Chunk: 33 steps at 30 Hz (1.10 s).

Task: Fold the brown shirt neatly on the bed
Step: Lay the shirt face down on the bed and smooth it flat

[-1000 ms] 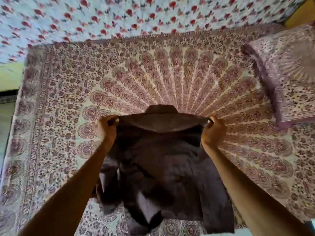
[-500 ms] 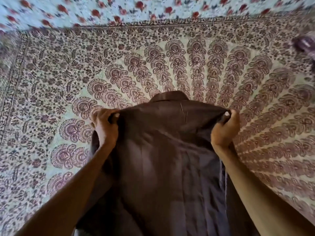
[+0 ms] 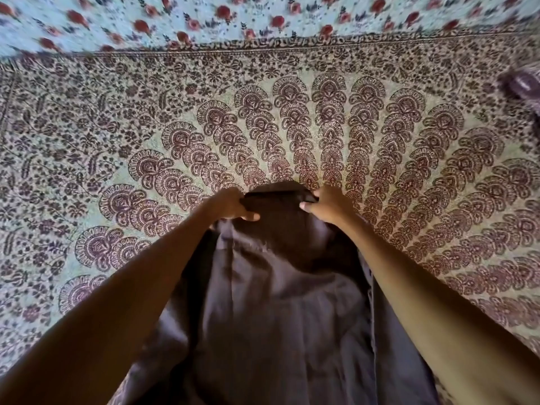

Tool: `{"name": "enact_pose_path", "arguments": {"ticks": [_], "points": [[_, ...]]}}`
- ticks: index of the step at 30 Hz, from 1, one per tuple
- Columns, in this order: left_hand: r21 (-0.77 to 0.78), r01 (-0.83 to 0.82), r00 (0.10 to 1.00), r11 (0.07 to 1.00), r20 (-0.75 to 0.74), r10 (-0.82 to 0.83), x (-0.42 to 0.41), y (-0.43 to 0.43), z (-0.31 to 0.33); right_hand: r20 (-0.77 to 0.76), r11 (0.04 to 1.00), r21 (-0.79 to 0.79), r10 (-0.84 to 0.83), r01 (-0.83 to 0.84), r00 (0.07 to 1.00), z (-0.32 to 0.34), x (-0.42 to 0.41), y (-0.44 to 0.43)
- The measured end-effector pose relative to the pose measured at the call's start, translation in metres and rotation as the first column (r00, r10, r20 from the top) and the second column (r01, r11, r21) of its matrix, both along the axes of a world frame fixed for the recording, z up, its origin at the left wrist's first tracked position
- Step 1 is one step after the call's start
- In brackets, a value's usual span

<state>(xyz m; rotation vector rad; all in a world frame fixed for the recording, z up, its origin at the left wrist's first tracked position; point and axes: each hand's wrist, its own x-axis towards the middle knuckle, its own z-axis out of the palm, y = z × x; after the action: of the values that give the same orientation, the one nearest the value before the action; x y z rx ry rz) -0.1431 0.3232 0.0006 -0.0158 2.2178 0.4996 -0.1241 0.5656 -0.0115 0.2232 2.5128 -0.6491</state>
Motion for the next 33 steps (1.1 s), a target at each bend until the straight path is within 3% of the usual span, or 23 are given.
{"name": "enact_pose_path", "arguments": {"ticks": [2, 3, 5, 6, 8, 11, 14, 17, 20, 22, 24, 26, 31, 33], "points": [[-0.026, -0.083, 0.967, 0.996, -0.246, 0.074, -0.003, 0.004, 0.0, -0.19, 0.974, -0.207, -0.128, 0.088, 0.973, -0.002, -0.003, -0.003], [0.004, -0.185, 0.901, 0.983, -0.4, 0.171, 0.0, 0.006, 0.004, -0.321, 0.952, -0.285, -0.206, 0.113, 0.924, -0.002, 0.0, -0.004], [0.052, -0.3, 0.762, 0.953, -0.587, 0.272, 0.011, 0.01, 0.005, -0.478, 0.953, -0.281, -0.243, 0.115, 0.844, -0.005, 0.004, -0.005], [0.033, -0.305, 0.762, 0.952, -0.591, 0.265, 0.015, 0.011, 0.002, -0.497, 0.977, -0.188, -0.186, 0.104, 0.848, -0.009, 0.005, -0.005], [-0.064, -0.289, 0.855, 0.955, -0.466, 0.227, 0.015, 0.008, -0.01, -0.427, 0.995, 0.051, -0.059, 0.089, 0.902, -0.019, 0.003, -0.005], [-0.114, -0.261, 0.929, 0.958, -0.3, 0.218, 0.001, -0.005, -0.021, -0.405, 0.984, 0.162, -0.007, 0.079, 0.914, -0.024, -0.003, -0.007], [-0.041, -0.171, 0.967, 0.984, -0.2, 0.16, -0.011, 0.001, -0.016, -0.425, 0.997, 0.045, -0.043, 0.069, 0.904, -0.021, -0.007, -0.01], [-0.076, -0.106, 0.993, 0.991, -0.062, 0.102, -0.016, 0.01, -0.001, -0.412, 0.985, -0.136, -0.15, 0.102, 0.899, -0.02, -0.007, -0.009], [0.06, -0.231, 0.971, 0.971, 0.07, 0.227, -0.014, 0.015, -0.001, -0.4, 0.962, -0.253, -0.201, 0.103, 0.894, -0.021, -0.001, -0.009], [0.216, -0.435, 0.901, 0.874, 0.102, 0.423, -0.009, 0.02, -0.005, -0.383, 0.941, -0.316, -0.246, 0.124, 0.89, -0.021, 0.002, -0.008], [0.373, -0.613, 0.78, 0.697, 0.146, 0.609, -0.002, 0.025, -0.008, -0.367, 0.921, -0.352, -0.297, 0.164, 0.881, -0.02, 0.002, -0.007], [0.464, -0.67, 0.711, 0.58, 0.175, 0.681, 0.004, 0.025, -0.012, -0.342, 0.909, -0.366, -0.332, 0.201, 0.879, -0.02, -0.001, -0.006], [0.611, -0.658, 0.702, 0.441, 0.284, 0.654, 0.019, 0.02, -0.02, -0.234, 0.883, -0.391, -0.367, 0.259, 0.9, -0.024, -0.014, -0.005], [0.604, -0.639, 0.735, 0.476, 0.296, 0.61, 0.018, 0.015, -0.024, -0.237, 0.902, -0.358, -0.338, 0.242, 0.911, -0.025, -0.013, -0.005]]}}
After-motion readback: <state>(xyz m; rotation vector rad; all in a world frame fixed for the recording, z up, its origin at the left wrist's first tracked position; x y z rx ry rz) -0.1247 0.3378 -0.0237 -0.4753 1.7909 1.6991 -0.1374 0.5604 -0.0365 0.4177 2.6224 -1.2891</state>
